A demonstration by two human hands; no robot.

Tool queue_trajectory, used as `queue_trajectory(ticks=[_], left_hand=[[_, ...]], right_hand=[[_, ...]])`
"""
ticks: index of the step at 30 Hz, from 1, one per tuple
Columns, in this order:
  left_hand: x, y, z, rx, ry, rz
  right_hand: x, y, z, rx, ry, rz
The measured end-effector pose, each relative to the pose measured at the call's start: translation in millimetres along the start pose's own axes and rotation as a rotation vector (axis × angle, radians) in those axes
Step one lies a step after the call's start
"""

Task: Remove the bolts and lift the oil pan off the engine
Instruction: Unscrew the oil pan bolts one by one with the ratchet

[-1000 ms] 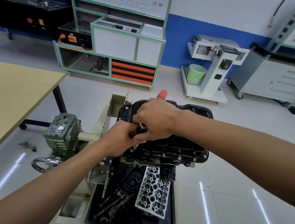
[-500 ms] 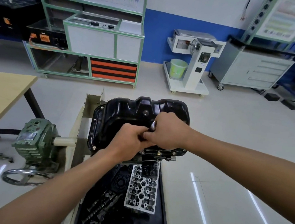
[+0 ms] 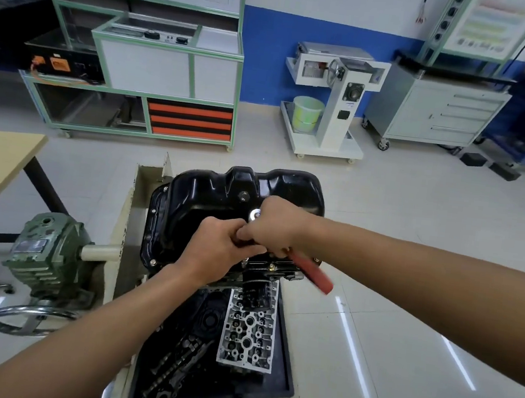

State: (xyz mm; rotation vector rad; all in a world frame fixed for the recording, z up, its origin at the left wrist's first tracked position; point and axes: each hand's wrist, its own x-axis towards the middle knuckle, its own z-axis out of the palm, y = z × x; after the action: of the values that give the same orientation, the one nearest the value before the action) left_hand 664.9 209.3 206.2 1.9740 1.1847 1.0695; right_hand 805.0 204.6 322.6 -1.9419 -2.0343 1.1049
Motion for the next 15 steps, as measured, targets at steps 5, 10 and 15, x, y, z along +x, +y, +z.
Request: queue_trajectory(ticks=[5,10,15], left_hand=[[3,14,0,-0.032,0.014,0.019],[7,10,-2,-0.051,-0.114,-0.047],[4,6,-14,0.002,-0.276,-0.131]], right_hand=[[0,0,12,0.486,0.058,0.194],[0,5,-9,-0.218,0.024,-0.121],[-4,-10,-21,-1.133,-0.009,-0.698]])
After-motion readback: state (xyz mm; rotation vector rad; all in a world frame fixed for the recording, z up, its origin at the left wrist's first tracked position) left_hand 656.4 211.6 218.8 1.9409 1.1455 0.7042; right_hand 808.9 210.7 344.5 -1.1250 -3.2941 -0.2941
